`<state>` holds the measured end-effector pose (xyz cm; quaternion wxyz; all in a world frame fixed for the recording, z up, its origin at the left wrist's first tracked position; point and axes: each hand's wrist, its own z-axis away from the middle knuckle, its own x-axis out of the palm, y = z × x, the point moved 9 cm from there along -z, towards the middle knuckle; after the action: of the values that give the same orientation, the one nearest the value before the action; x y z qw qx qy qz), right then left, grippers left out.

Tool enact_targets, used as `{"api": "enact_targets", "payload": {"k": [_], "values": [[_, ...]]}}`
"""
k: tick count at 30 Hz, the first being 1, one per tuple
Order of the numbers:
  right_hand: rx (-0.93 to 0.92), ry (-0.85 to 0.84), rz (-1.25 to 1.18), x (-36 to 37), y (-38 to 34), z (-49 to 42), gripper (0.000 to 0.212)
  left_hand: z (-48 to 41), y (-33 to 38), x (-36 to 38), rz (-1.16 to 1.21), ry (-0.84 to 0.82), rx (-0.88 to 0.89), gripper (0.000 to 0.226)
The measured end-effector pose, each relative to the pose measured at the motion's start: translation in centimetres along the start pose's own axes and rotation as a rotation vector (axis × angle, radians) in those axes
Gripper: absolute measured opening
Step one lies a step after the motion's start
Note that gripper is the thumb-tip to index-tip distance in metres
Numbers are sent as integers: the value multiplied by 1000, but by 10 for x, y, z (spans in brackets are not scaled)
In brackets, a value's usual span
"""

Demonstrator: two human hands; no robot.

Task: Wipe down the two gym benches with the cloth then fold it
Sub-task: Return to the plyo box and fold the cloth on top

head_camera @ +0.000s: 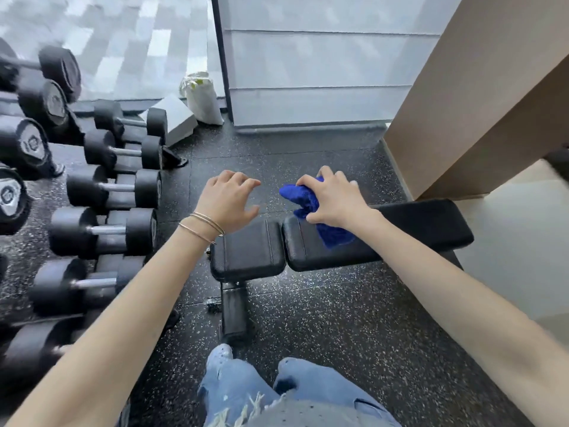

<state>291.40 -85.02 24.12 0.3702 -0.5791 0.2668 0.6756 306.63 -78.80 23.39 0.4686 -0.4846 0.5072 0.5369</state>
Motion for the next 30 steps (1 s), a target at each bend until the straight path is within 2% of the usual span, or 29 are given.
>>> {"api": "enact_targets", "payload": {"k": [7, 13, 22, 30], "values": [[-201, -9, 49, 0, 0, 7, 58, 37, 16, 3, 18, 12, -190, 54], [-384, 2, 52, -1, -46, 20, 55, 95, 3, -7, 27, 39, -355, 53], [-758, -47, 113, 18, -194, 87, 61, 271, -36, -5, -23, 40, -697, 54], [-1137, -67, 191, 64, -348, 239, 68, 502, -21, 6, -38, 32, -1051, 53]]}}
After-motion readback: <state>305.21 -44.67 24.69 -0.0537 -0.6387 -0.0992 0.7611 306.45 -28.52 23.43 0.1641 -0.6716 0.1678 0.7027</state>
